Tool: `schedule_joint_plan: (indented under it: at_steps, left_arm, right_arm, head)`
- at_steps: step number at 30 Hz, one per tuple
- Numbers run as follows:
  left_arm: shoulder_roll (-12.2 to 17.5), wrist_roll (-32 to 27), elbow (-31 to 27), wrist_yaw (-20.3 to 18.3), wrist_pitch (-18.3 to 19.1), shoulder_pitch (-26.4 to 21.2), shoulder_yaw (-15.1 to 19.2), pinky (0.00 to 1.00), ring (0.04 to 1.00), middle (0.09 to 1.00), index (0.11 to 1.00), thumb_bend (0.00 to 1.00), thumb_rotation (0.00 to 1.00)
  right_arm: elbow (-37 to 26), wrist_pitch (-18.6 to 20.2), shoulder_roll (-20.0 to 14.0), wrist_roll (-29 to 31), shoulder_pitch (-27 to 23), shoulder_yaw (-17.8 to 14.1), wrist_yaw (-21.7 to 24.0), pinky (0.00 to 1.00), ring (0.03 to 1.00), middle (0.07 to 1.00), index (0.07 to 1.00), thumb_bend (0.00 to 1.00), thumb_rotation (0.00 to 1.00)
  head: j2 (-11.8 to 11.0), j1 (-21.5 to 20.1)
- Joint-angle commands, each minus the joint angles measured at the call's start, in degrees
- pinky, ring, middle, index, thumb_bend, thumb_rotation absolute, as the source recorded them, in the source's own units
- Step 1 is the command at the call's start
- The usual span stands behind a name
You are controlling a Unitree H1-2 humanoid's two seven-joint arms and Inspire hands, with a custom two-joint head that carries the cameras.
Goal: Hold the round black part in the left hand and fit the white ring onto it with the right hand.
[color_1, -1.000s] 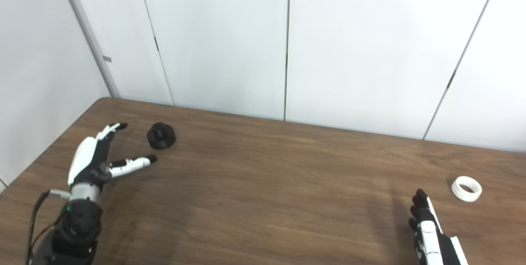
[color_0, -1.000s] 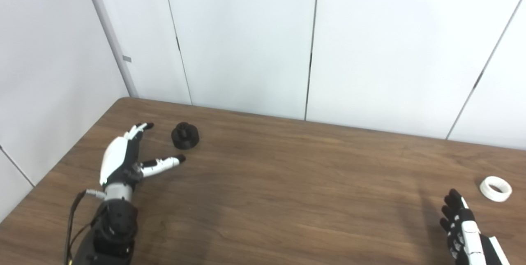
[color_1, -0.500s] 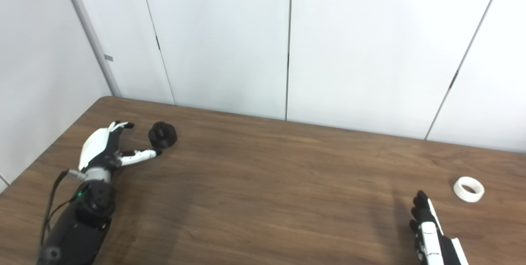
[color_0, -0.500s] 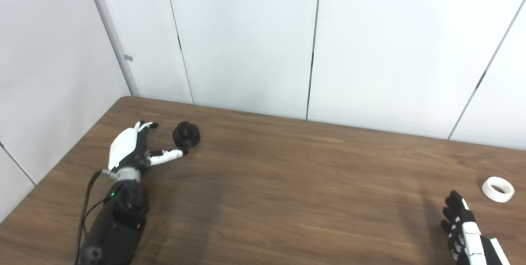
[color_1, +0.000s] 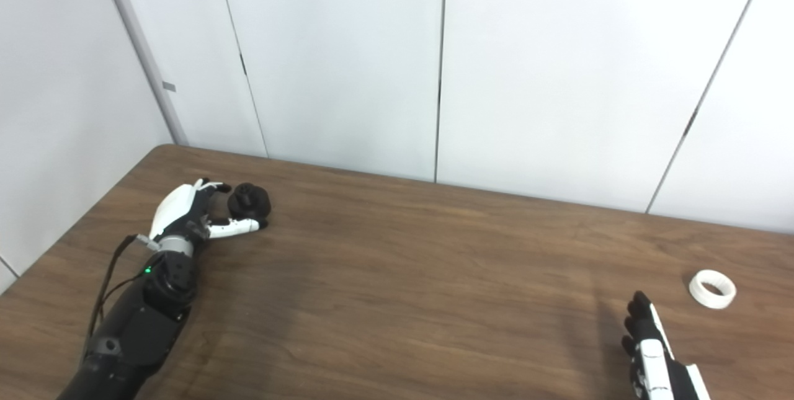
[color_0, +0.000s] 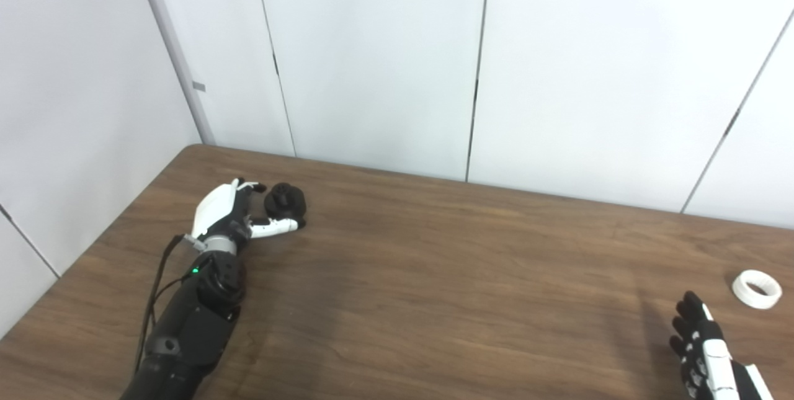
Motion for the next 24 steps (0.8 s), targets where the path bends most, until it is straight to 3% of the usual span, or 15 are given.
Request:
schedule_joint_plan:
  at_steps: [1, 15, 24]
  left_arm:
    - [1.9, -0.3, 0.0, 0.8, -1.4, -3.0, -0.1, 1.0, 1.0, 0.992, 0.839, 1.0, 0.42]
    - [1.4, -0.3, 6.0, 4.6, -2.7, -5.4, -1.2, 1.0, 1.0, 0.975, 0.812, 1.0, 0.36]
    - [1.2, -1.4, 7.0, 5.7, -3.9, -5.9, -1.3, 1.0, 1.0, 0.962, 0.801, 1.0, 0.36]
  right_arm:
    - [-2.3, -0.8, -0.2, -0.4, -0.4, -0.2, -0.4, 1.0, 1.0, 1.0, 1.0, 0.35, 1.0]
    - [-3.5, 0.4, 0.1, 0.0, 0.1, 0.1, -0.2, 1.0, 1.0, 1.0, 1.0, 0.36, 1.0]
    - [-3.8, 0.5, 0.5, 0.0, 0.1, 0.1, -0.5, 1.0, 1.0, 1.0, 1.0, 0.36, 1.0]
  head:
    - [0.1, 0.0]
    - [0.4, -0.3]
    - [0.4, -0.8]
